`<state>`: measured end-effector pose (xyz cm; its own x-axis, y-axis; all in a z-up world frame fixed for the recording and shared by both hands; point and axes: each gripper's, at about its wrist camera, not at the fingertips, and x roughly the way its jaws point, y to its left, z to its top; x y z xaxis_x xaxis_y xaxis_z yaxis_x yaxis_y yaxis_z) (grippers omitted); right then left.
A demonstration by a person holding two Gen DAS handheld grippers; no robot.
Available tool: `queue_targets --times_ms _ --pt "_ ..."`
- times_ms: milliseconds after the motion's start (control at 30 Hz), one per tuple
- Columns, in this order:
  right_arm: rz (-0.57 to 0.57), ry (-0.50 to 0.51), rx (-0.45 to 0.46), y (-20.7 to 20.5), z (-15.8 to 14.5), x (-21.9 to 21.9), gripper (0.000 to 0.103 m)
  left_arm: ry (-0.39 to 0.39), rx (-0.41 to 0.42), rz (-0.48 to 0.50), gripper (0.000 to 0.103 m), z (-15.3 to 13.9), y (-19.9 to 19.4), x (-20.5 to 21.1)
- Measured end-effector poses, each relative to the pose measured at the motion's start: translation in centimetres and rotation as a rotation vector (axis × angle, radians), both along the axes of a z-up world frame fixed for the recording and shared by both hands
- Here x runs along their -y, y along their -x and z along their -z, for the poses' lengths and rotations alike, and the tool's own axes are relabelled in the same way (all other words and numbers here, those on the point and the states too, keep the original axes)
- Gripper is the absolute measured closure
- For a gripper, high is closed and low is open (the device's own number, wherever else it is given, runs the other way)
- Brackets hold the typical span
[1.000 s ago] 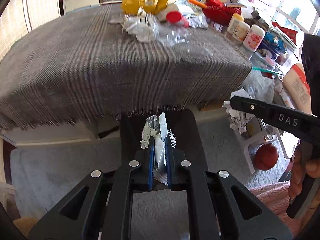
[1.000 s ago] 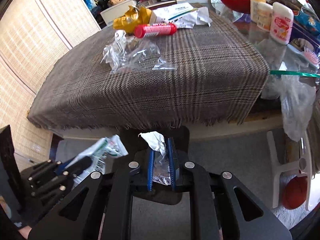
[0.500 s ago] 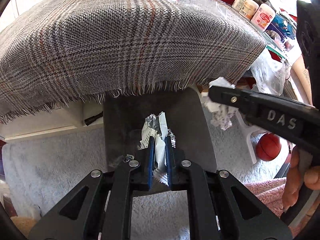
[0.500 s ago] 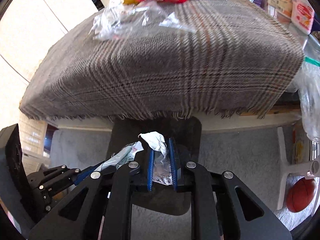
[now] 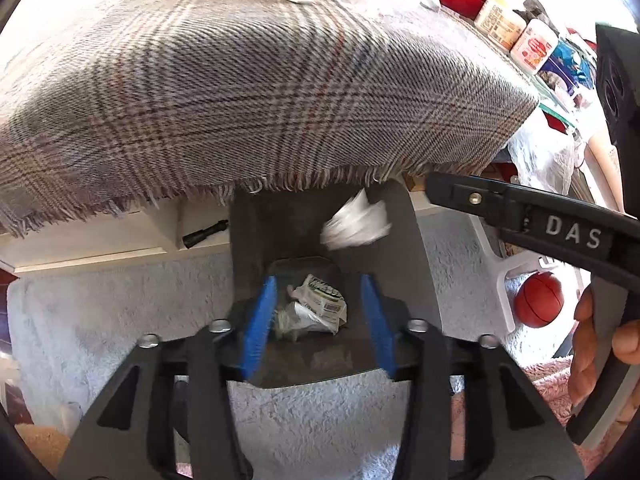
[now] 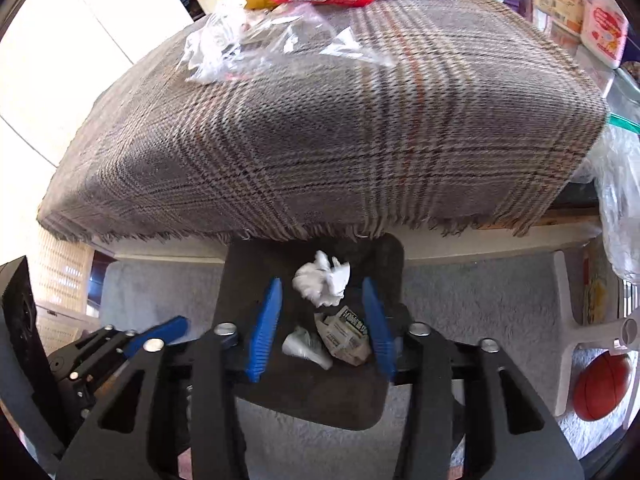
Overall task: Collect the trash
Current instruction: 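Open both tools to drop the paper into the bin, then move both tools back over the table trash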
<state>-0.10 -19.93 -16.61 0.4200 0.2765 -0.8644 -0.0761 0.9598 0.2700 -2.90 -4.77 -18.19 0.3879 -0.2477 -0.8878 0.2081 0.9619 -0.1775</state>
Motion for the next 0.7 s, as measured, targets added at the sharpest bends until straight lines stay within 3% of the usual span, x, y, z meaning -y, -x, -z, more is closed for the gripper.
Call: queue_targets --times_ms 67,133,300,700 --pt "0.025 0.006 0.015 0.4 -0.5 0.8 0.025 -0.002 0.016 -0.016 0.04 -0.6 0.3 -0.5" --pt "0.058 0.008 0.036 0.8 -1.1 1.7 0.014 -0.007 0.034 -0.024 0.028 -1.3 0.8 -0.8" --pt "0.113 0.012 0.069 1.5 -3.0 4.3 0.011 -0.015 0.072 -0.034 0.016 -3.7 1.4 -1.5" --pt "0.153 0.034 0.176 -0.2 -9.5 7.3 0.011 -0.087 0.211 -0.099 0.015 -12.5 -2.4 -5.2"
